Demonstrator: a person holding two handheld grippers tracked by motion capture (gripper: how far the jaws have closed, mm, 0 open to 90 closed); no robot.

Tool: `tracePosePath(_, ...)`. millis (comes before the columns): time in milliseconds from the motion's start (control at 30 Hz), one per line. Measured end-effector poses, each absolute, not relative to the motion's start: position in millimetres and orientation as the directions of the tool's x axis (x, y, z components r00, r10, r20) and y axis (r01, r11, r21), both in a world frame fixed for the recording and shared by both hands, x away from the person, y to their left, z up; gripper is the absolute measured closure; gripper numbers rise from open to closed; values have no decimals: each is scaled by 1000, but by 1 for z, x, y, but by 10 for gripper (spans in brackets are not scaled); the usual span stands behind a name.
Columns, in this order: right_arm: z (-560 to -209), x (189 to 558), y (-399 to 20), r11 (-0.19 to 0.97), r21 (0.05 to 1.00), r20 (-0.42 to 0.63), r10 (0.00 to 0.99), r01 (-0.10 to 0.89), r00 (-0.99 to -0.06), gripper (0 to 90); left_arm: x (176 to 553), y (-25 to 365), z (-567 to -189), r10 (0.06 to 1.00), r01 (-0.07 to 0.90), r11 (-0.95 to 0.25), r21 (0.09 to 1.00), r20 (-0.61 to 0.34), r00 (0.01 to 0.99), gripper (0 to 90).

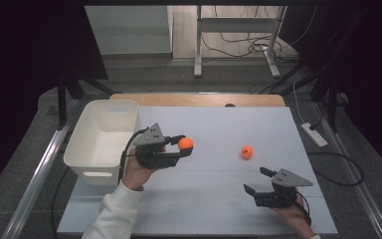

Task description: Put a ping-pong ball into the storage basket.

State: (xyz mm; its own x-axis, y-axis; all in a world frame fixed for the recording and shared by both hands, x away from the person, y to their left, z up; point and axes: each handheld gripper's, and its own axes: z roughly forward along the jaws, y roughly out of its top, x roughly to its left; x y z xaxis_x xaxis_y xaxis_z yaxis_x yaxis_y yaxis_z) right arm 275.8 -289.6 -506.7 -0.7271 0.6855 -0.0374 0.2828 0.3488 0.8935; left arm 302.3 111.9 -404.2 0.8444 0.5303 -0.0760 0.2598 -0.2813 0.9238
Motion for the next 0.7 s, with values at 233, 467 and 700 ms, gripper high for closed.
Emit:
tracePosePath(233,-507,276,-290,351,893,-38,685,283,-727,139,301,116,-401,536,258,-272,927,-76,841,506)
tracePosePath(467,-507,276,-290,350,893,-39,687,283,-726,139,301,120,-399,548,261,-266,928,-77,833,506)
tracePosePath(700,-507,276,-289,349,894,-38,686,282,-727,139,300,124,-396,561,262,-261,929,-75,824,506)
